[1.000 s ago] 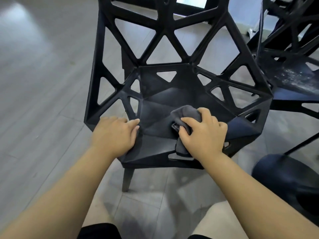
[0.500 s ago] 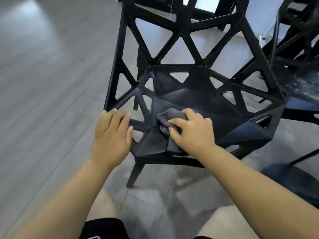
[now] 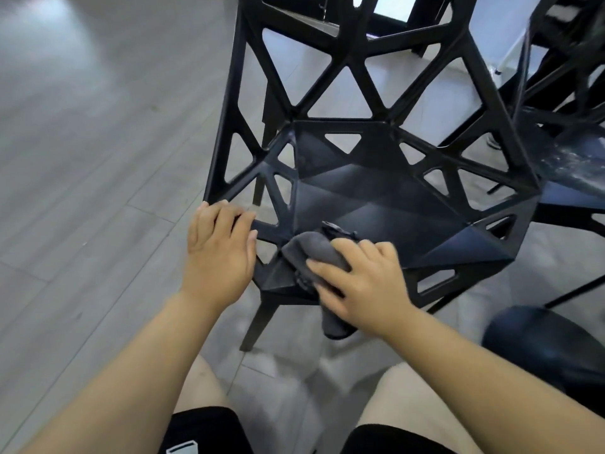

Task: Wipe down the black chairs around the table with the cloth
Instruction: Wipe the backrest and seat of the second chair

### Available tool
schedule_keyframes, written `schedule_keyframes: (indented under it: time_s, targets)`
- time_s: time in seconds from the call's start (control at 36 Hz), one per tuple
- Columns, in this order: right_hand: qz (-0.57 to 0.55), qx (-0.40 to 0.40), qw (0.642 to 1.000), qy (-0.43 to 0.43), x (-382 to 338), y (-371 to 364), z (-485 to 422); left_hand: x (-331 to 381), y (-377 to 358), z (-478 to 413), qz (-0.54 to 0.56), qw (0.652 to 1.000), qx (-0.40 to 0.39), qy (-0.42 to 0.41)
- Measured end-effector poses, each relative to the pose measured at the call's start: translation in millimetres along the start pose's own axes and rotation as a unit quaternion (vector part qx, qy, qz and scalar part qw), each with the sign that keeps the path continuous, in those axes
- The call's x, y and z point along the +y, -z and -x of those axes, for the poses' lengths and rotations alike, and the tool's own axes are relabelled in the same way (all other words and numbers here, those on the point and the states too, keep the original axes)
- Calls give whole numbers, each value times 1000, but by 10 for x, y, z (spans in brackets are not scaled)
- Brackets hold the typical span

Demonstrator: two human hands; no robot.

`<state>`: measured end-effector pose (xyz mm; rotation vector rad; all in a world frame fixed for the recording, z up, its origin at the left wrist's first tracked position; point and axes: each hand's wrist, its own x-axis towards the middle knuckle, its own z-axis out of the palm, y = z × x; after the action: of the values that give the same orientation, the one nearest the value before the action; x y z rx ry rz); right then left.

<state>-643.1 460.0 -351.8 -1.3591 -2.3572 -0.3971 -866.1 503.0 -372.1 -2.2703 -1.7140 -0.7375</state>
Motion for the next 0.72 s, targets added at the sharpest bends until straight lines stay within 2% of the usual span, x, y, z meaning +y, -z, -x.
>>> schedule_keyframes:
  time_s: [0.08, 0.17, 0.22, 0.28, 0.36, 0.44, 0.53, 0.58, 0.64, 0.72]
  targets:
    - [42, -4, 988, -149, 402, 68, 112, 32, 10, 1, 8, 1000, 0, 8]
    - [63, 30, 937, -342, 542, 51, 156, 68, 5, 3, 11, 1000, -2, 20]
    - [90, 71, 905, -409, 379, -45, 173, 87, -3, 6, 14, 1000, 0, 23]
    - [117, 102, 913, -378, 68, -172, 209, 108, -4, 10, 18, 999, -2, 29]
    - [116, 140, 950, -254, -298, -310, 293, 136, 3, 19, 22, 999, -18, 44]
    - [87, 154, 971, -159, -187, -251, 334, 178, 16, 30, 22, 998, -33, 49]
    - [50, 117, 990, -55, 162, -114, 432, 267, 19, 56, 16, 996, -69, 45]
    - [47, 94, 991, -84, 402, -49, 504, 358, 27, 73, 9, 994, -104, 40]
    - [55, 86, 975, -195, 588, -9, 566, 466, 27, 88, 10, 991, -131, 27]
    - [39, 79, 919, -384, 739, 60, 608, 647, -5, 122, 33, 987, -151, -33]
